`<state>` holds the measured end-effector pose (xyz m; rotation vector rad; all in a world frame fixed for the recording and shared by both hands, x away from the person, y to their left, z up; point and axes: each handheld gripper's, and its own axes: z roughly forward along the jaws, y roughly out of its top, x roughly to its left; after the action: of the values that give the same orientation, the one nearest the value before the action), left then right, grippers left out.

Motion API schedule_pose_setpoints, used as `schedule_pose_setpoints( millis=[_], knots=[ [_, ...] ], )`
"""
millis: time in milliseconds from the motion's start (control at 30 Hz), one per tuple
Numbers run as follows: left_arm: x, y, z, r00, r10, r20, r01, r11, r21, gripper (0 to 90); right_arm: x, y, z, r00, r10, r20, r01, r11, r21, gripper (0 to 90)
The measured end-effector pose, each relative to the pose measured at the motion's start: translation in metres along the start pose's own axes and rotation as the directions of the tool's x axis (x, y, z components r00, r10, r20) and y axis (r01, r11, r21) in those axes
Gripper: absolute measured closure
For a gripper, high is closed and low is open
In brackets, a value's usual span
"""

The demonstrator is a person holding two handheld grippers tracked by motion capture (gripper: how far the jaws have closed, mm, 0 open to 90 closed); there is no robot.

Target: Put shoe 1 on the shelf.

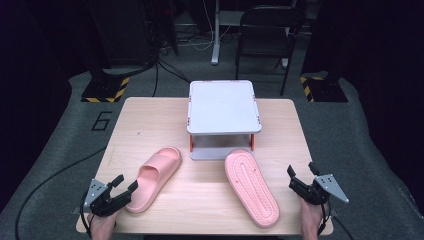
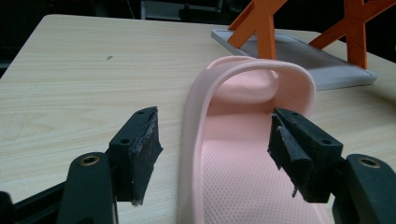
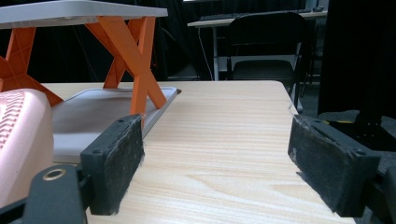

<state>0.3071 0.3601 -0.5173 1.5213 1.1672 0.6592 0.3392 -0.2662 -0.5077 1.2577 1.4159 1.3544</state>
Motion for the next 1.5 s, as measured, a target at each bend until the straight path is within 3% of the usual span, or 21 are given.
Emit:
schedule_pose_setpoints(
  millis=[167,267,433,567,733,800,833,900,1067,1133,1167,1200,1233,1367,1500],
  knots=[
    [0.002,0.004,0.001,0.9997,0.015,0.021,-0.015,0.9999,0.007,34.6,0.001,0.001,0.0,0.9996,-0.022,-0.016,0.022,1.0,-0.003,17.9],
    [0.002,0.007,0.006,0.9992,0.019,0.036,-0.019,0.9998,0.004,34.8,0.001,0.002,0.0,0.9995,-0.011,-0.028,0.011,1.0,-0.011,18.0],
    [0.006,0.014,0.019,0.9959,0.058,0.07,-0.062,0.9965,0.056,34.1,0.001,0.002,0.0,0.9996,-0.009,-0.026,0.009,1.0,-0.004,18.0],
    [0.009,0.023,0.03,0.9911,0.115,0.068,-0.121,0.988,0.096,35.3,0.0,0.001,0.001,0.9997,-0.001,-0.024,0.001,1.0,-0.004,18.0],
    [0.015,0.024,0.046,0.9842,0.129,0.121,-0.147,0.9778,0.149,38.0,-0.001,0.0,0.001,0.9998,-0.002,-0.021,0.002,1.0,-0.003,18.0],
    [0.017,0.023,0.051,0.983,0.135,0.124,-0.154,0.9749,0.16,39.4,-0.001,0.0,0.001,0.9998,-0.001,-0.022,0.001,1.0,-0.002,18.1],
    [0.018,0.023,0.053,0.9799,0.143,0.139,-0.166,0.9715,0.169,40.8,-0.001,0.0,0.001,0.9998,-0.001,-0.022,0.0,1.0,-0.003,18.2],
    [0.019,0.022,0.057,0.98,0.139,0.142,-0.163,0.9706,0.176,42.6,-0.001,0.0,0.001,0.9997,0.003,-0.025,-0.003,1.0,-0.002,18.7],
    [0.023,0.021,0.064,0.9726,0.146,0.181,-0.18,0.9654,0.188,56.1,0.001,0.0,0.001,0.9994,-0.009,-0.035,0.009,1.0,0.008,20.3],
    [0.023,0.021,0.065,0.9752,0.122,0.185,-0.155,0.9715,0.179,62.7,0.001,0.0,0.001,0.9991,-0.015,-0.039,0.016,1.0,0.006,20.6],
    [0.023,0.021,0.065,0.9748,0.129,0.182,-0.159,0.9737,0.163,66.8,0.002,0.0,0.001,0.999,-0.016,-0.042,0.016,1.0,0.006,20.7],
    [0.024,0.023,0.065,0.9717,0.138,0.191,-0.171,0.9705,0.169,69.8,0.002,0.0,0.002,0.9988,-0.015,-0.046,0.015,1.0,0.008,20.6],
    [0.024,0.023,0.065,0.9734,0.135,0.185,-0.167,0.9718,0.167,73.1,0.002,0.0,0.002,0.9989,-0.021,-0.041,0.022,1.0,0.013,20.6],
    [0.024,0.026,0.067,0.9697,0.167,0.178,-0.198,0.9646,0.175,77.7,0.002,0.0,0.003,0.9988,-0.023,-0.043,0.024,1.0,0.015,20.6],
    [0.022,0.027,0.068,0.9726,0.171,0.158,-0.198,0.9636,0.179,81.0,0.002,0.0,0.002,0.999,-0.022,-0.039,0.023,1.0,0.013,20.5]
  ],
)
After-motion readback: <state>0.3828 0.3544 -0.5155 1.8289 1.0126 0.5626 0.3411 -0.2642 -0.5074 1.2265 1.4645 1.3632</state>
